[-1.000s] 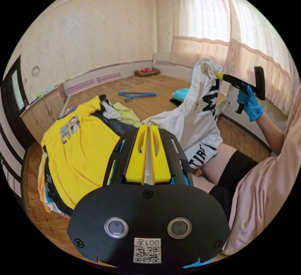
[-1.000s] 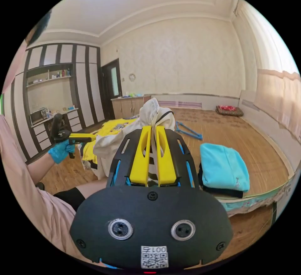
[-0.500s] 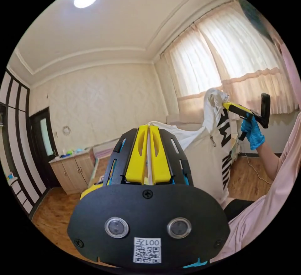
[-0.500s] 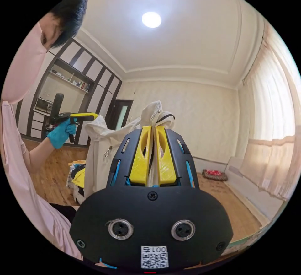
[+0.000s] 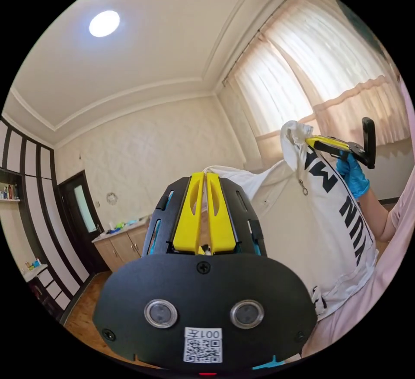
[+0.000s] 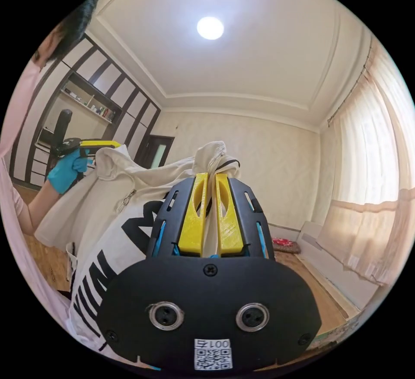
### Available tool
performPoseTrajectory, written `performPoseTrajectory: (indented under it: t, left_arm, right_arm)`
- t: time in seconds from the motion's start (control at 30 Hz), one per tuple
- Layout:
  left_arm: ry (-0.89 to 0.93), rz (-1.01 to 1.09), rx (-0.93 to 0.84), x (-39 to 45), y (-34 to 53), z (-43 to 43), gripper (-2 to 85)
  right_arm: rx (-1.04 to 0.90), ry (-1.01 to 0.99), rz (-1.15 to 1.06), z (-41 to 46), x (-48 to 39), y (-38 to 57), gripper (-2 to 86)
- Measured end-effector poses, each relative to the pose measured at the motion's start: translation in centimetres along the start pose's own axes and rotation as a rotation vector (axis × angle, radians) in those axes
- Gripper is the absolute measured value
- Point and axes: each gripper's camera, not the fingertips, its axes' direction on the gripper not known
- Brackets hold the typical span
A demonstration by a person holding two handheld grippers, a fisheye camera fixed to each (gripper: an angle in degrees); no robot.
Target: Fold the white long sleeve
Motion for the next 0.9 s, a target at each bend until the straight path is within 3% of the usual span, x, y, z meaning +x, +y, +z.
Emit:
performPoseTrajectory:
  t: [0.4,0.9]
  left_arm:
    - [0.069,-0.185,-0.465,3.0,11.0,12.5,-1.6]
    - [0.045,-0.119,-0.545,3.8,11.1,29.6,-1.6]
  right_arm:
    - [-0.4,-0.13,0.045,9.8,0.1,12.9,1.6]
    - [-0.519,-0.09,0.13,27.2,4.0,21.8,1.4]
